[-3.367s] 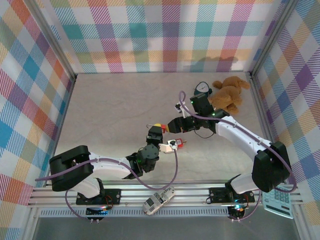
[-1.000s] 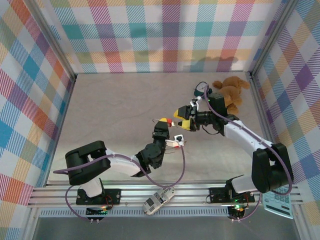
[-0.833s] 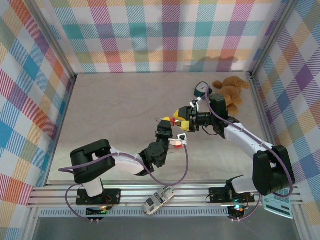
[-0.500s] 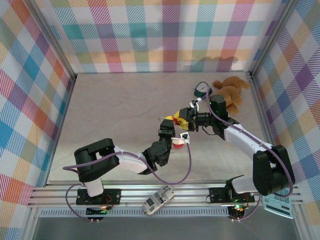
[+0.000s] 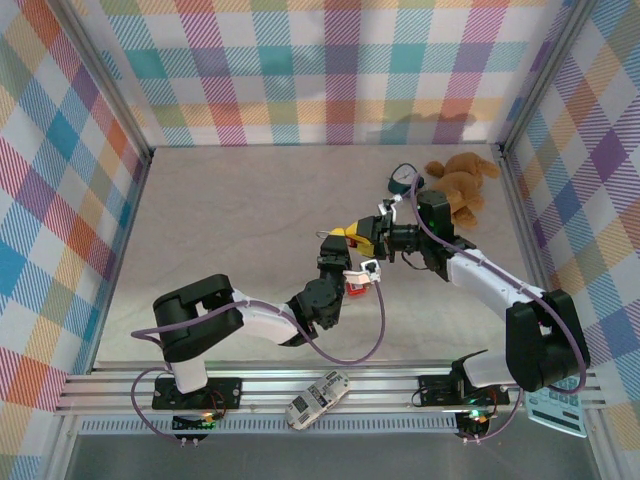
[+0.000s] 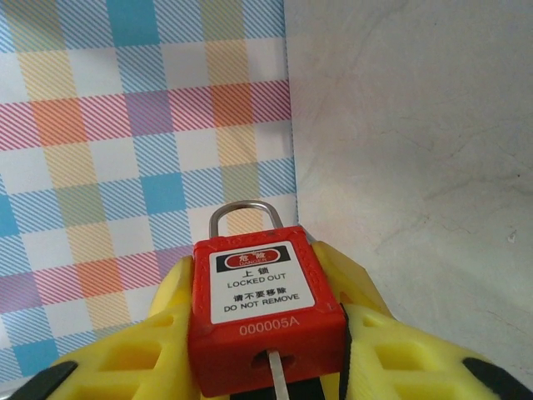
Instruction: Unlock with the key
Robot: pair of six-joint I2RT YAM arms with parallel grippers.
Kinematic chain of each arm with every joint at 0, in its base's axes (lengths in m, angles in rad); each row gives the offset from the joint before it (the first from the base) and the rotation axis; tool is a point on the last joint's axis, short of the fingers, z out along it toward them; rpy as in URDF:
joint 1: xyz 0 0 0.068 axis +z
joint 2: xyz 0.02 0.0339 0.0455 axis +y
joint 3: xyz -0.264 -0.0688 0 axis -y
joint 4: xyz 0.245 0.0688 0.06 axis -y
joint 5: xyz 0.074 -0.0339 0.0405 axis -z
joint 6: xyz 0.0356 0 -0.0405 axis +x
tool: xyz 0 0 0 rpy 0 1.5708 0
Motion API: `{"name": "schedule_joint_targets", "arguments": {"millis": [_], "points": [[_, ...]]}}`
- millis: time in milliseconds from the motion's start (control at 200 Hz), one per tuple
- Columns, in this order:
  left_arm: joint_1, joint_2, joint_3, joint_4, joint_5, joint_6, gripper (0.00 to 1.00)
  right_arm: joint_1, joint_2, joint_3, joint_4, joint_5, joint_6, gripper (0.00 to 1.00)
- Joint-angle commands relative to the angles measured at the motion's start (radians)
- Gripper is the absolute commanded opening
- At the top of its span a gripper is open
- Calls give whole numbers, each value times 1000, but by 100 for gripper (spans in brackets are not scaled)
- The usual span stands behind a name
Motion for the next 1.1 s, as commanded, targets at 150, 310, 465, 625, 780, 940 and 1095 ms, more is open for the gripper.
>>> {"name": "schedule_joint_targets", "arguments": {"millis": [150,310,465,625,780,940,1095], "points": [[1,-18,-22,46,26,-42,57,17,-43,10,-19,23,-10,31],[-2,-85,-86,36,21,-80,78,10,-42,22,-43,40,-37,30],[-8,-159,-151,12,14,-96,87,1,-33,45,-67,45,-61,29],[-10,-272,-199,-114,8,-171,89,-14,-34,69,-112,45,-102,29],[24,-494,-125,-630,116,-507,85,-42,-40,84,-165,42,-151,29],[142,-649,-2,-1111,461,-785,78,-58,-40,109,-230,36,-216,29],[227,-659,97,-1342,753,-840,73,-59,-35,128,-294,14,-289,29]]}}
